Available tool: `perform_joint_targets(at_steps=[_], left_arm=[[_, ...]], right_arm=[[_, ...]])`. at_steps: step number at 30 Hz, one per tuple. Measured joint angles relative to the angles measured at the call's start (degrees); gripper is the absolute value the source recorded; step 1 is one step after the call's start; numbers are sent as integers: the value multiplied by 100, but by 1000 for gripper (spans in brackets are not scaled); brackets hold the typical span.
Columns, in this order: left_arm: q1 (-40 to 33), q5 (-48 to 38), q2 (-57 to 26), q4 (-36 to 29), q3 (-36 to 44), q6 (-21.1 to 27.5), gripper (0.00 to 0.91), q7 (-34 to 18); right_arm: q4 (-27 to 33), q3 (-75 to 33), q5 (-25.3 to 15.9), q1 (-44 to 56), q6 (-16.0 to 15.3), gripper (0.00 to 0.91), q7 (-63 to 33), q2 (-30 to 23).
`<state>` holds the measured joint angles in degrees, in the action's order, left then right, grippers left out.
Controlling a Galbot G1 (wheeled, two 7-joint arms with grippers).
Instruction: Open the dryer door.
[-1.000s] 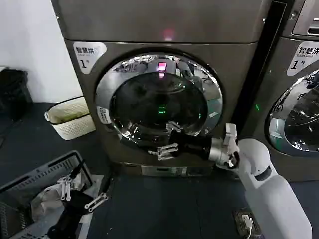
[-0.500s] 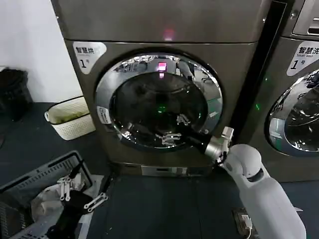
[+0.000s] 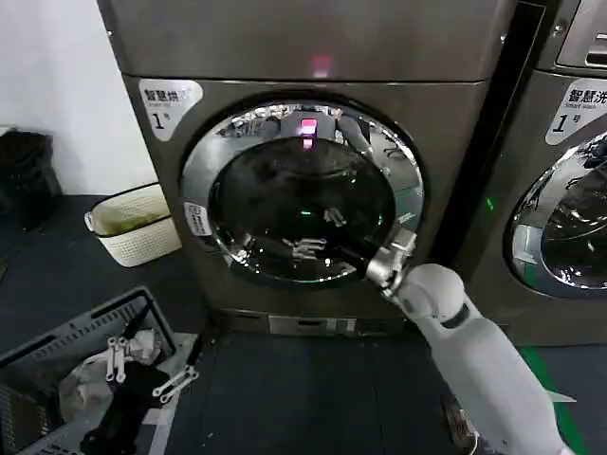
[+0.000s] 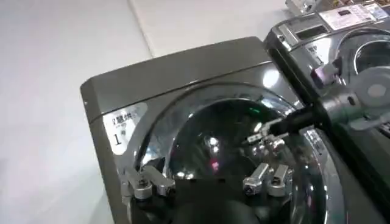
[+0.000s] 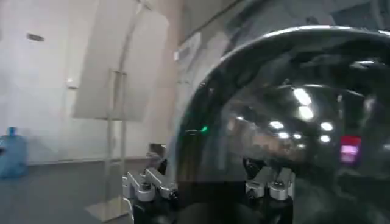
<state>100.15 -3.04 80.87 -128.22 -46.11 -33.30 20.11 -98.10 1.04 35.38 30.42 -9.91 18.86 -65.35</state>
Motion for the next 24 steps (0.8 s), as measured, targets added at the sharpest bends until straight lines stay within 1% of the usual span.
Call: perform_joint_targets(at_steps=[8, 15, 24], left_arm=[[-3, 0, 16, -11, -3, 1, 907, 0], [-12, 2, 18, -24, -1, 3, 907, 0], [-7, -2, 31, -55, -11, -9, 907, -8]], right_arm=[[72, 324, 9, -114, -9, 907, -103, -73], [172, 665, -59, -280, 50, 907, -556, -260], [431, 975, -161, -469, 53, 907, -698, -560]])
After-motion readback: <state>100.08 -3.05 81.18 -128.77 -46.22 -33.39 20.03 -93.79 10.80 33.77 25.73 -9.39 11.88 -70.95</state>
